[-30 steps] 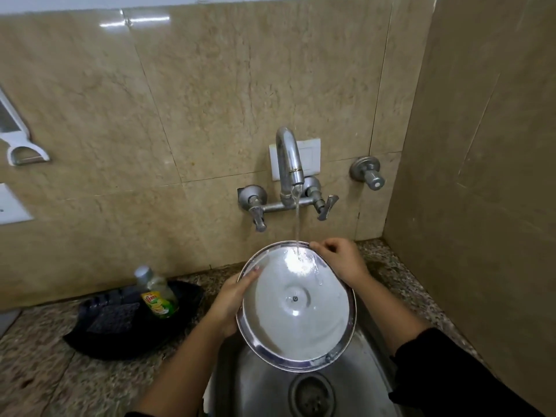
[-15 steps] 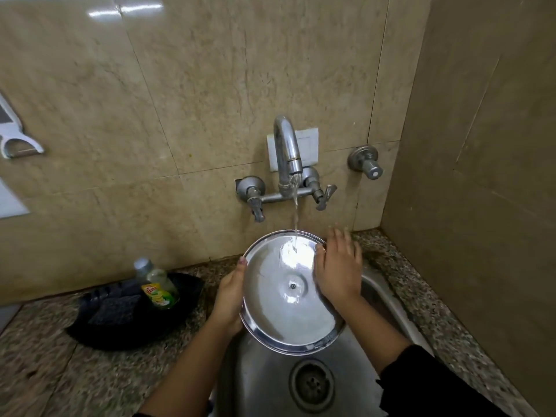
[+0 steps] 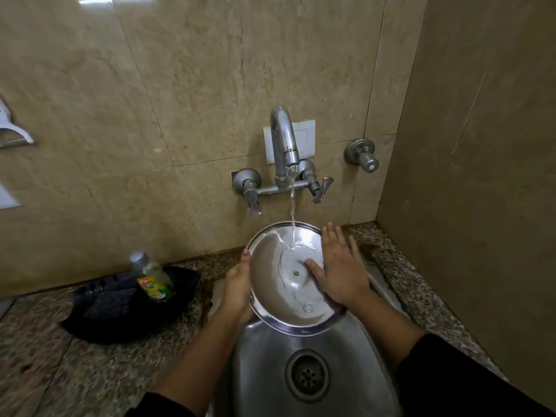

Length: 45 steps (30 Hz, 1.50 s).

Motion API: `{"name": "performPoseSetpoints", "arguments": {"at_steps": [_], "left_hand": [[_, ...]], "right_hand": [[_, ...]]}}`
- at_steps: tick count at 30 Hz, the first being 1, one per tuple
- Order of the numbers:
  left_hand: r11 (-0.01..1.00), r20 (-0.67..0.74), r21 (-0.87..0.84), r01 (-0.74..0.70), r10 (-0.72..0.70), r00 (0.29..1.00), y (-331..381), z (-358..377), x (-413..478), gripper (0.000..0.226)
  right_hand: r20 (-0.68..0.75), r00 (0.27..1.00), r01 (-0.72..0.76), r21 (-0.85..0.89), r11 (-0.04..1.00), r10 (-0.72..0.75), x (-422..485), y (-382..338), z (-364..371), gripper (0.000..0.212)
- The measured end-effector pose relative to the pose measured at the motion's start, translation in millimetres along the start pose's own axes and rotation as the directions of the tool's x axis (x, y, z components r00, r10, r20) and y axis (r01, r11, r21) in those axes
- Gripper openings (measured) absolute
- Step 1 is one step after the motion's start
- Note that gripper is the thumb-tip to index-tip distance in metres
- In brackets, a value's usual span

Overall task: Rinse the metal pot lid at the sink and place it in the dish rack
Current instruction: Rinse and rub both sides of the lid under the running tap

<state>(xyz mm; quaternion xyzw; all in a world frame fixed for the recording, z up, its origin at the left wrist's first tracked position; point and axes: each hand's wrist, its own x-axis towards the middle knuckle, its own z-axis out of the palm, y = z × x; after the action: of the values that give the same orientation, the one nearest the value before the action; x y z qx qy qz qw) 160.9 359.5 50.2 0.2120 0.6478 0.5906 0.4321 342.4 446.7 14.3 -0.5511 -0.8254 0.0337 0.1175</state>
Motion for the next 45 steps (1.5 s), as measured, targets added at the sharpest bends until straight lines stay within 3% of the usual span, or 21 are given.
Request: {"name": "performPoseSetpoints", "arguments": {"at_steps": [2, 4, 6, 8, 10, 13, 15, 17, 20, 22, 24, 27, 29, 30, 32, 34, 36, 38, 40, 43, 45], "left_hand": [[0.999, 0.045, -0.031, 0.026, -0.025, 0.999, -2, 14, -7, 0.044], [0.997, 0.083, -0.070, 0.019, -0.014, 0.996, -3, 22, -6, 0.043], [0.995, 0.064, -0.097, -0.010, 0.016, 0.998, 3, 18, -2, 0.040], [0.994, 0.012, -0.100, -0.047, 0.048, 0.999, 4, 6, 7, 0.038], [0.992, -0.020, -0.100, -0.073, 0.072, 0.997, 6, -3, 10, 0.037], [0.992, -0.003, -0.106, -0.074, 0.075, 0.997, 3, 1, 6, 0.037], [0.994, 0.019, -0.097, -0.056, 0.058, 0.998, 0, 11, 1, 0.038], [0.990, 0.062, -0.133, -0.043, 0.051, 0.997, 0, 20, -2, 0.039], [0.983, 0.050, -0.180, -0.045, 0.055, 0.997, 4, 18, 0, 0.037], [0.983, 0.003, -0.171, -0.065, 0.066, 0.998, 4, 10, 4, 0.040], [0.983, -0.029, -0.173, -0.067, 0.063, 0.998, 1, 1, 8, 0.041], [0.988, -0.023, -0.135, -0.077, 0.075, 0.997, -3, 3, 6, 0.038], [0.990, 0.026, -0.112, -0.085, 0.088, 0.996, -5, 10, -1, 0.030], [0.989, 0.063, -0.127, -0.081, 0.089, 0.994, -7, 14, -4, 0.025], [0.985, 0.121, -0.154, -0.081, 0.100, 0.988, -7, 16, -6, 0.022], [0.985, 0.178, -0.141, -0.104, 0.129, 0.976, -6, 13, -5, 0.022], [0.984, 0.218, -0.110, -0.140, 0.162, 0.963, -3, 6, -4, 0.020], [0.983, 0.214, -0.029, -0.183, 0.185, 0.959, -4, -2, 0, 0.018], [0.968, 0.213, 0.075, -0.241, 0.220, 0.952, -7, -8, 9, 0.016], [0.920, 0.271, 0.219, -0.324, 0.262, 0.926, -14, -8, 18, 0.011], [0.901, 0.315, 0.281, -0.331, 0.240, 0.918, -23, -6, 21, 0.015]], "right_hand": [[-0.082, 0.990, 0.121, 0.136, 0.983, -0.111, 9, -30, -3, 0.077], [-0.082, 0.938, 0.345, 0.183, 0.921, -0.335, 0, -60, -5, 0.070], [-0.006, 0.843, 0.532, 0.159, 0.832, -0.538, -21, -65, -5, 0.065], [0.060, 0.791, 0.604, 0.080, 0.793, -0.609, -32, -44, -1, 0.066], [0.064, 0.845, 0.531, 0.008, 0.847, -0.531, -30, -16, 1, 0.068], [-0.042, 0.969, 0.243, -0.032, 0.969, -0.244, -6, -2, -5, 0.071], [-0.133, 0.982, 0.139, 0.023, 0.990, -0.134, 13, -21, -12, 0.072], [-0.143, 0.961, 0.252, 0.110, 0.961, -0.235, 19, -47, -15, 0.070], [-0.043, 0.814, 0.581, 0.085, 0.810, -0.579, -3, -63, -11, 0.063], [0.026, 0.738, 0.672, 0.051, 0.739, -0.674, -19, -42, -4, 0.061], [0.031, 0.775, 0.631, 0.016, 0.776, -0.631, -19, -14, 1, 0.063], [-0.029, 0.944, 0.326, -0.046, 0.944, -0.328, -2, 10, 0, 0.070], [-0.096, 0.979, 0.179, -0.031, 0.983, -0.181, 11, 0, -4, 0.073], [-0.128, 0.978, 0.172, 0.031, 0.985, -0.167, 16, -13, -6, 0.073], [-0.190, 0.946, 0.287, 0.118, 0.951, -0.262, 24, -38, -10, 0.067], [-0.258, 0.877, 0.437, 0.079, 0.896, -0.405, 31, -49, -15, 0.057], [-0.294, 0.876, 0.426, 0.098, 0.900, -0.382, 46, -43, -25, 0.045], [-0.215, 0.946, 0.294, 0.262, 0.919, -0.242, 55, -36, -34, 0.037], [-0.061, 0.960, 0.279, 0.316, 0.907, -0.274, 56, -43, -39, 0.036], [-0.025, 0.809, 0.583, 0.155, 0.798, -0.587, 43, -62, -31, 0.029], [0.041, 0.779, 0.605, 0.209, 0.768, -0.625, 39, -54, -20, 0.027]]}}
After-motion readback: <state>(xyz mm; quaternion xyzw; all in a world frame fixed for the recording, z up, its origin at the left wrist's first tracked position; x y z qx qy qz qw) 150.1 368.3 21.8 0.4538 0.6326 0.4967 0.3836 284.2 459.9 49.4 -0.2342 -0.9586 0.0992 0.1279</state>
